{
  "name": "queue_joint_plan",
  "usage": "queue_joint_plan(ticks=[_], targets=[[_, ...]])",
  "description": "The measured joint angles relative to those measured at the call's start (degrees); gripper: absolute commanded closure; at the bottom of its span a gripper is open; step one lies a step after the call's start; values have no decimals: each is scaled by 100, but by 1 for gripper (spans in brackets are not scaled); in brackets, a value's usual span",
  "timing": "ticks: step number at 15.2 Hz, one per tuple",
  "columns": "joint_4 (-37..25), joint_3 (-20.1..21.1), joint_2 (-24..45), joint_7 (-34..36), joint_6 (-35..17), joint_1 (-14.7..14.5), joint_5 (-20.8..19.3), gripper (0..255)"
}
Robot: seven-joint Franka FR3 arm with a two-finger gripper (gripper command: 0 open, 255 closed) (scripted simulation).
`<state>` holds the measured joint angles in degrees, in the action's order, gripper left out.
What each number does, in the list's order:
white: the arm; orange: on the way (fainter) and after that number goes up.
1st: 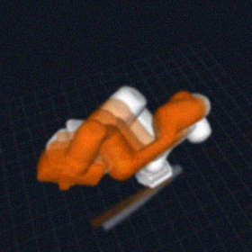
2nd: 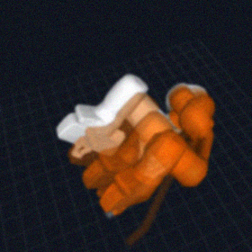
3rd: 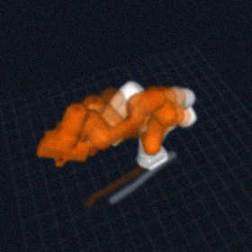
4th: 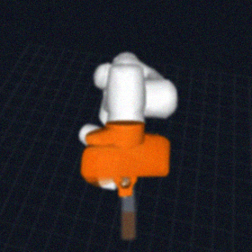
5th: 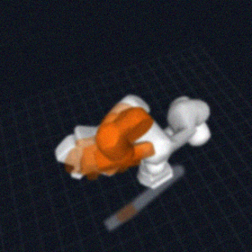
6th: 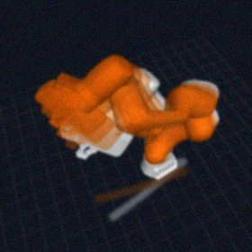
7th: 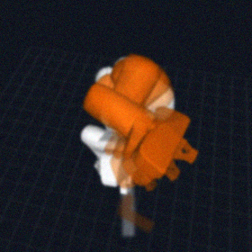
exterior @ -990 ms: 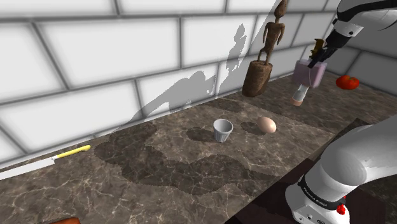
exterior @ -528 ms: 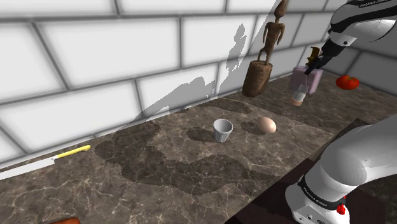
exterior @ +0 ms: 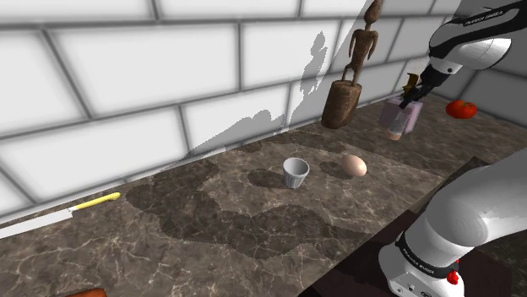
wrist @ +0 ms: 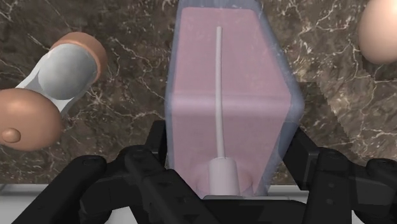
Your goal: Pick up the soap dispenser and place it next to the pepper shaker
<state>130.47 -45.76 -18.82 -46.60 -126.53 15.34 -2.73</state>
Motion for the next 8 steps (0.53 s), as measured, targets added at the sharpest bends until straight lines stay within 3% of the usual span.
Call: queue_joint_plan(ticks=[8], targets=[[416,-246,278,-268,-636,-113,211,255]])
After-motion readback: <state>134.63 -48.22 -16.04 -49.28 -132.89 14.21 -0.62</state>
